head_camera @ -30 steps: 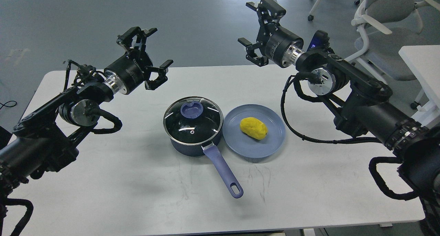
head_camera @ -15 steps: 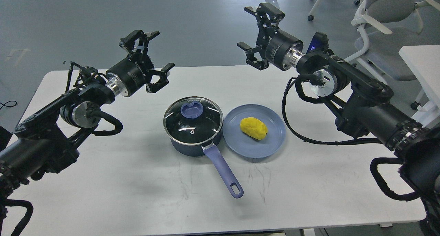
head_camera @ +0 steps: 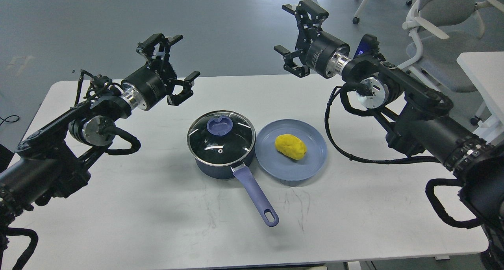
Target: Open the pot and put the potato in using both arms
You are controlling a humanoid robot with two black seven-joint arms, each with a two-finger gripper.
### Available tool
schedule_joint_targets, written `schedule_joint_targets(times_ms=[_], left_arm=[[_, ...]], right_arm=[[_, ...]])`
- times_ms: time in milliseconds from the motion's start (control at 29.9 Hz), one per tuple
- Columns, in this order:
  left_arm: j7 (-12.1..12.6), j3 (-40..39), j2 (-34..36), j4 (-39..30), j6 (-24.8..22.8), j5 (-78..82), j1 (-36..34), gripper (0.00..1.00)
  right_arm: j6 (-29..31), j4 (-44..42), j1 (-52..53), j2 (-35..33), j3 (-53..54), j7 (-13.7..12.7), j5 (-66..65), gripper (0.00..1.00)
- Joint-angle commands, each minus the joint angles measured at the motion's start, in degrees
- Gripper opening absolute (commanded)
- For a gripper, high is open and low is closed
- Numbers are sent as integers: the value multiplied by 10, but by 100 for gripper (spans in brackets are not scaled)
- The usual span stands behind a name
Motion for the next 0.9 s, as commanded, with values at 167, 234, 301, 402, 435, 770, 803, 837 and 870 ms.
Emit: schedule_joint_targets(times_ms=[167, 234, 301, 402, 435, 770, 803, 837, 870], left_arm=[[-1, 1, 2, -4, 3, 31, -3, 98], [-5, -1, 5, -5, 3, 67, -5, 98], [-24, -1, 9, -6, 4, 113, -6, 98], [-67, -1, 13, -7, 4, 204, -12, 98], [-89, -2, 13, -11, 5, 247, -13, 98], [-153, 2, 14, -35, 57, 334, -10, 98], [-153, 2, 14, -34, 61, 336, -11, 98], [-152, 2, 15, -33, 64, 334, -11, 98], [-151, 2, 16, -33, 64, 334, -11, 98]], right_arm=[[3, -2, -10, -3, 4, 0, 1, 100], [5, -1, -10, -13, 9, 1, 2, 100], [5, -1, -11, -15, 19, 2, 2, 100], [5, -2, -18, -21, 38, 2, 2, 100], [5, -2, -21, -22, 44, 2, 2, 100], [3, 1, -62, -37, 85, -2, 6, 100], [3, 1, -66, -37, 87, -3, 6, 100], [2, 1, -71, -37, 89, -3, 6, 100], [2, 1, -73, -37, 90, -3, 6, 100]])
